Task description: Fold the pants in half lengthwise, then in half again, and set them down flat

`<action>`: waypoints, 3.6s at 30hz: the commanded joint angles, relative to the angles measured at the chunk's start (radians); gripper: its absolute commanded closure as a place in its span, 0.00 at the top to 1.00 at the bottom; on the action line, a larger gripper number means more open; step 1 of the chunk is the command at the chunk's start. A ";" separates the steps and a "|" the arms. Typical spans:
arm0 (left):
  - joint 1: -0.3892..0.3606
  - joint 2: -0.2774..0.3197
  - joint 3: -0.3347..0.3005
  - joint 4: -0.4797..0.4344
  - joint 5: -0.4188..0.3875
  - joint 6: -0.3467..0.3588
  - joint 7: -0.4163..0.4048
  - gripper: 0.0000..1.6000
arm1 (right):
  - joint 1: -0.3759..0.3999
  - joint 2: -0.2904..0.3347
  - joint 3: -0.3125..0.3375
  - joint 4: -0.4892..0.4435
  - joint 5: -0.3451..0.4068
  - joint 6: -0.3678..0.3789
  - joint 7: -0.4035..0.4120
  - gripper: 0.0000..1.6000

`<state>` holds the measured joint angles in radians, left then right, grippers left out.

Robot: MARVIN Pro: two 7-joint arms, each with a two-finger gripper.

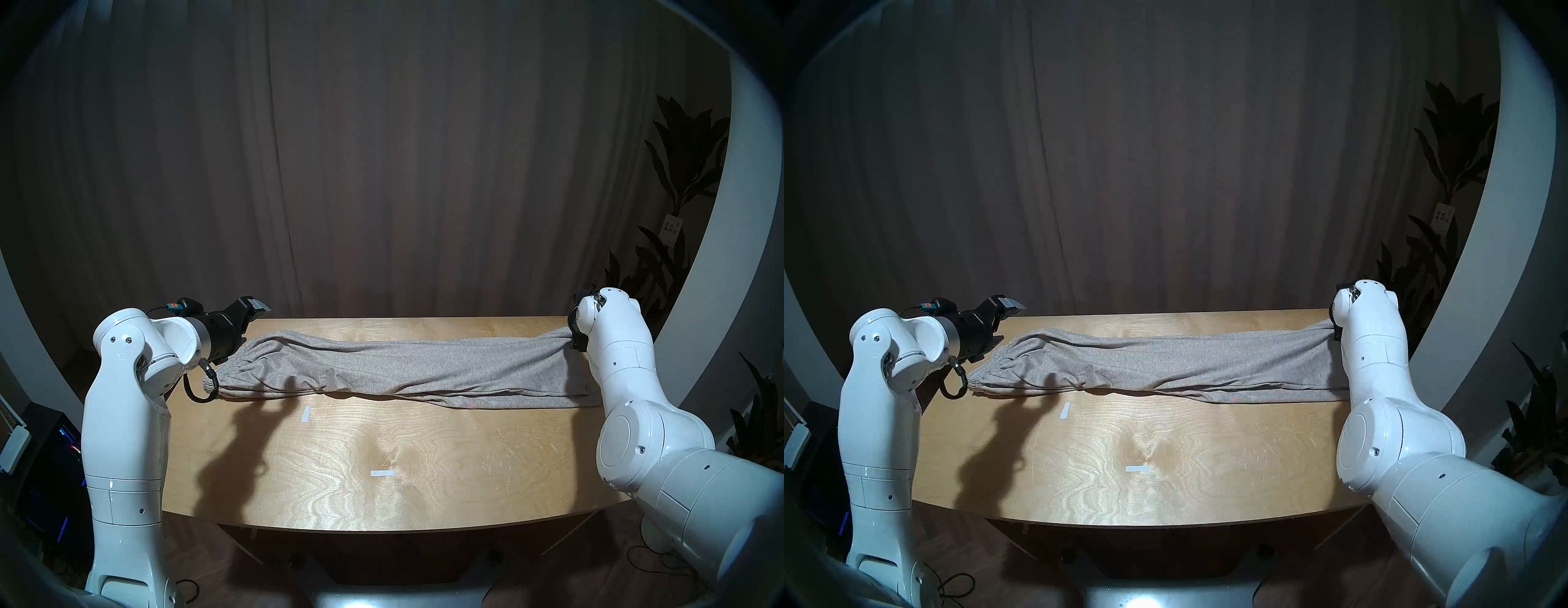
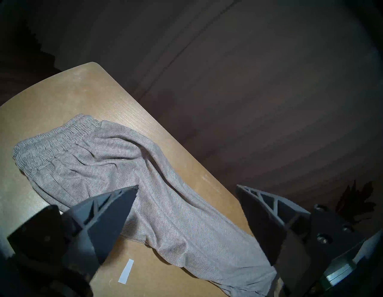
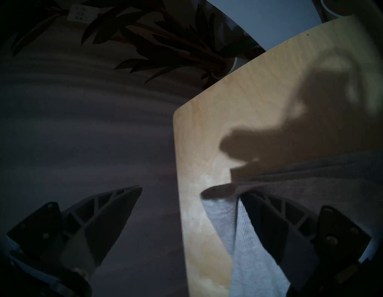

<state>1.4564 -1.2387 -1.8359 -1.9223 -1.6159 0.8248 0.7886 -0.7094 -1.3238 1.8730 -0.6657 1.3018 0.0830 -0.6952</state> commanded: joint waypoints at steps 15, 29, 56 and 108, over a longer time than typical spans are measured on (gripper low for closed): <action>0.037 -0.002 -0.014 -0.078 0.030 -0.012 -0.056 1.00 | -0.003 0.007 0.026 -0.210 0.083 0.213 -0.009 1.00; 0.134 0.011 -0.041 -0.046 0.083 -0.020 -0.049 1.00 | -0.176 -0.006 0.034 -0.374 0.124 0.347 -0.056 1.00; 0.166 -0.137 -0.227 0.146 -0.029 -0.147 -0.170 1.00 | -0.361 0.028 0.273 -0.692 0.393 0.648 0.050 1.00; 0.043 -0.056 -0.094 0.563 0.257 -0.358 -0.642 1.00 | -0.694 0.077 0.383 -0.951 0.944 0.877 -0.026 1.00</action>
<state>1.5401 -1.3481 -1.9758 -1.3788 -1.3768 0.3983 0.1238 -1.4080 -1.2650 2.2460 -1.5902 2.2349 0.9601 -0.7396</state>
